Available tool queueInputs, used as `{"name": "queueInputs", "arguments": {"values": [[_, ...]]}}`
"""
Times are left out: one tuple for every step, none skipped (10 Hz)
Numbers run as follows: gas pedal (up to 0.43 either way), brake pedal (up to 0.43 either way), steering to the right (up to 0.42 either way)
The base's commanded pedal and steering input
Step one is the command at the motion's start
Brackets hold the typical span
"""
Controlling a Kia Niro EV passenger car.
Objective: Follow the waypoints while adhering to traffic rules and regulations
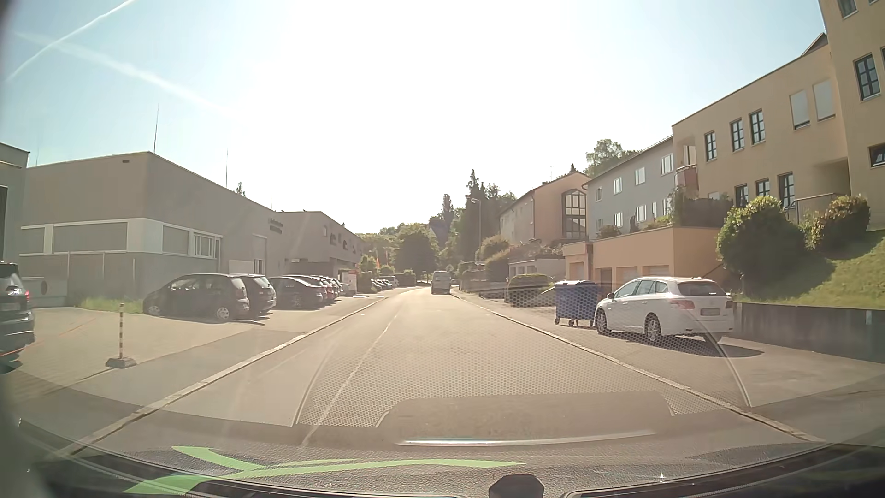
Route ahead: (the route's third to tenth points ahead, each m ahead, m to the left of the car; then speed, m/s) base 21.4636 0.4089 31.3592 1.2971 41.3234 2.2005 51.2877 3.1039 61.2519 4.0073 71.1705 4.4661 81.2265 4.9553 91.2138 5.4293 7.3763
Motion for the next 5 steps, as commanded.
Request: {"name": "queueInputs", "arguments": {"values": [[0.000, 0.000, 0.016], [0.000, 0.000, 0.010], [0.000, 0.000, 0.005], [0.000, 0.000, 0.004], [0.000, 0.000, 0.003]]}}
